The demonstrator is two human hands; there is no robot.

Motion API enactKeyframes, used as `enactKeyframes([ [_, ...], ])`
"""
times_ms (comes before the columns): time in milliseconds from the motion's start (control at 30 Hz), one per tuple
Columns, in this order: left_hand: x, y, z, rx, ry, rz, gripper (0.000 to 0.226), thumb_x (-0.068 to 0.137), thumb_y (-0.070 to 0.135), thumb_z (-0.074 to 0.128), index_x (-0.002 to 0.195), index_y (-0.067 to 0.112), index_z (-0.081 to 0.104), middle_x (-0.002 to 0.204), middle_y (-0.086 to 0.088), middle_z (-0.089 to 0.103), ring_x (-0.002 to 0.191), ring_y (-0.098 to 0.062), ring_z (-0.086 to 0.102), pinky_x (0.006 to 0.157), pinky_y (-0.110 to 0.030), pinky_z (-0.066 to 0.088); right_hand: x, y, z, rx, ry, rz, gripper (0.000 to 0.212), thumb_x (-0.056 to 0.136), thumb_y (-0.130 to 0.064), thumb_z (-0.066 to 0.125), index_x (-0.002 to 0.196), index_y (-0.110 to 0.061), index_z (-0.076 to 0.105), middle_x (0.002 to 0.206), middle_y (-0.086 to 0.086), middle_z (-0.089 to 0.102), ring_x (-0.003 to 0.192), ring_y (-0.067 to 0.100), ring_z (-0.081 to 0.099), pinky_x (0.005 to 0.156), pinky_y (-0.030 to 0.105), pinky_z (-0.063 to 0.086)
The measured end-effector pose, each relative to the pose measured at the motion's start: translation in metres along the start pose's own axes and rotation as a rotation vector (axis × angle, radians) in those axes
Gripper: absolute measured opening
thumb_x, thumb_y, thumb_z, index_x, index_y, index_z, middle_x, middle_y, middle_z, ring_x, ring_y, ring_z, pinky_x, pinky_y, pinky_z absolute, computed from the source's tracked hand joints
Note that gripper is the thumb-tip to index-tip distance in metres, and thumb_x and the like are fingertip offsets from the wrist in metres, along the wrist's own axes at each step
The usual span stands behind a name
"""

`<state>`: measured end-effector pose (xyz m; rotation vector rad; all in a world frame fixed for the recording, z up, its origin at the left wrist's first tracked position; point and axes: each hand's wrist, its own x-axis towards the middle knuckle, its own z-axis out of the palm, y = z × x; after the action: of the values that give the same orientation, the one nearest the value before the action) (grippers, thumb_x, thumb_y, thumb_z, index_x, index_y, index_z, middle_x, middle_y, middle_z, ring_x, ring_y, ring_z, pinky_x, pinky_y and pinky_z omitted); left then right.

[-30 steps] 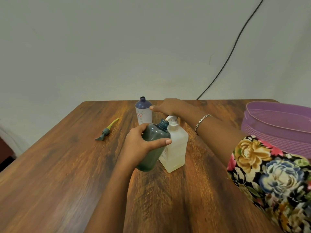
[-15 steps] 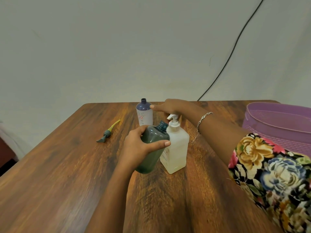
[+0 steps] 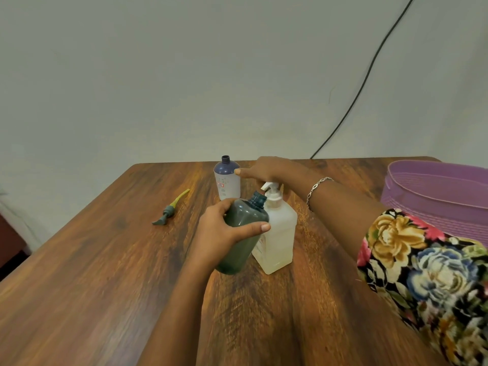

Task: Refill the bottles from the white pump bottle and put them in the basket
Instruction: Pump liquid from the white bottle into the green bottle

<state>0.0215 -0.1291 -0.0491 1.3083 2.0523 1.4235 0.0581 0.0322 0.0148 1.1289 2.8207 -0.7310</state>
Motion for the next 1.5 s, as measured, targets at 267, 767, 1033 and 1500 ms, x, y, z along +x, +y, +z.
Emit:
enactKeyframes([
  [267,0.002,0.0,0.003,-0.03,-0.018,0.01,0.091,0.047,0.059,0.068,0.124,0.014,0.054,0.113,0.001,0.06,0.1,-0.016,0.057,0.075,-0.022,0.048,0.003,0.004,0.003,-0.061,0.083,-0.011,0.053,0.094,-0.058,0.035,0.062,-0.016,0.039,0.072,0.003,0.051,0.057,0.012,0.043,0.052,0.023,0.032],
  [767,0.002,0.001,-0.004,-0.019,-0.004,0.009,0.09,0.048,0.057,0.066,0.127,0.017,0.05,0.113,0.005,0.055,0.102,-0.014,0.054,0.073,-0.015,0.044,-0.013,-0.001,-0.008,0.217,-0.097,0.045,0.05,0.094,-0.056,0.037,0.086,-0.007,0.045,0.074,0.005,0.048,0.061,0.016,0.045,0.05,0.026,0.036],
  [1033,0.005,-0.002,0.002,-0.033,-0.021,-0.004,0.089,0.045,0.066,0.075,0.119,0.021,0.055,0.107,0.008,0.06,0.098,-0.012,0.058,0.071,-0.018,0.046,0.01,0.006,0.009,-0.218,0.162,-0.061,0.052,0.097,-0.052,0.031,0.058,-0.018,0.031,0.062,-0.003,0.037,0.055,0.009,0.035,0.053,0.021,0.03],
  [1500,0.006,0.001,0.001,-0.038,-0.014,0.005,0.088,0.051,0.063,0.077,0.123,0.018,0.053,0.111,0.004,0.059,0.099,-0.014,0.057,0.072,-0.018,0.047,0.014,0.006,0.003,-0.125,0.101,-0.042,0.054,0.094,-0.059,0.033,0.06,-0.017,0.036,0.064,0.0,0.044,0.061,0.015,0.045,0.056,0.024,0.035],
])
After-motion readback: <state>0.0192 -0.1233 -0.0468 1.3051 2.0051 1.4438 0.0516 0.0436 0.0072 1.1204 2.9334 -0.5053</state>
